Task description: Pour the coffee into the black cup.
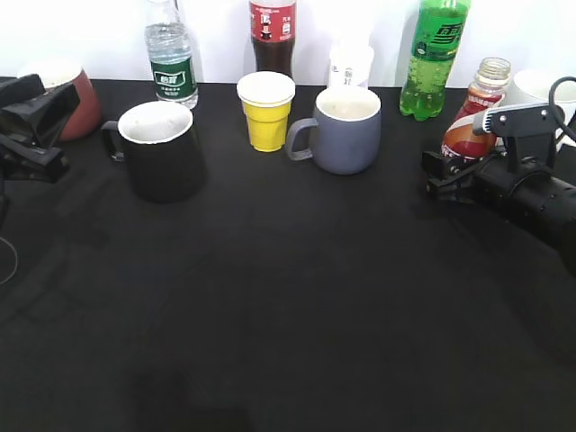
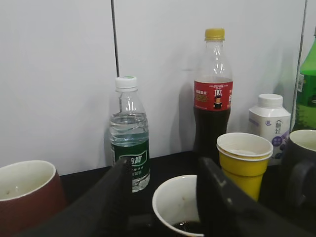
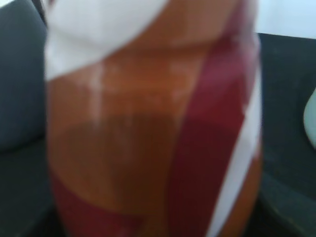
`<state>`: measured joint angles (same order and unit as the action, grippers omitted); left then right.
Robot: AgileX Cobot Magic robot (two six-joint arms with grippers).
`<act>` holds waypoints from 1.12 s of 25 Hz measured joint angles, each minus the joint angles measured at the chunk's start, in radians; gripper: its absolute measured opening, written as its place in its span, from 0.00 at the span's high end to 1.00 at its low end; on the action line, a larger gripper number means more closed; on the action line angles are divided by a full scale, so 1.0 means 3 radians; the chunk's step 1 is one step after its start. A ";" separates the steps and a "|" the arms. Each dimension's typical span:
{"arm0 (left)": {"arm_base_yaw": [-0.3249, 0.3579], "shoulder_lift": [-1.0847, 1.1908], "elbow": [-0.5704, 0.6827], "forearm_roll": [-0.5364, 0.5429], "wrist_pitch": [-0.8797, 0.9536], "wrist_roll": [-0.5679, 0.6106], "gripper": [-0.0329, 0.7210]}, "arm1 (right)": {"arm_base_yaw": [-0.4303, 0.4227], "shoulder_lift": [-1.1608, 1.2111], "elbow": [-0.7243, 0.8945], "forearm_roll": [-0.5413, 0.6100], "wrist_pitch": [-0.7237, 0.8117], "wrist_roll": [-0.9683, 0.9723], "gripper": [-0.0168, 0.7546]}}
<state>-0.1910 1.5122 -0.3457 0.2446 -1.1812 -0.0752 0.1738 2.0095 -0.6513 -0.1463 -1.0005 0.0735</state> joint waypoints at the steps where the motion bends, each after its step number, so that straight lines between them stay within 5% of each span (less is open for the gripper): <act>1: 0.0000 0.0000 0.0000 0.0003 0.0000 0.0000 0.52 | 0.0000 0.0000 0.0000 0.0000 0.0000 -0.0004 0.29; 16: 0.0000 -0.0007 0.0000 0.0030 0.0486 -0.0139 0.52 | 0.0000 -0.0606 0.0406 0.0000 0.0699 0.0172 0.21; 20: 0.0000 -0.0297 -0.0108 0.0033 0.1776 -0.0460 0.52 | 0.0000 -0.1257 0.0417 0.0000 0.1795 0.0262 0.21; 24: -0.0221 -0.0747 -0.0626 -0.0012 0.3720 -0.0577 0.52 | 0.0000 -0.1964 0.0375 0.0000 0.2962 0.0405 0.21; 28: -0.0313 -0.1454 -0.1050 -0.0575 0.5004 -0.0578 0.52 | 0.0000 -0.2572 -0.0149 0.0509 0.4318 0.0418 0.21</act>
<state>-0.2850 1.0761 -0.6608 0.0722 0.3199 -0.2485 0.1738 1.2378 -0.6962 0.0065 0.2948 0.1988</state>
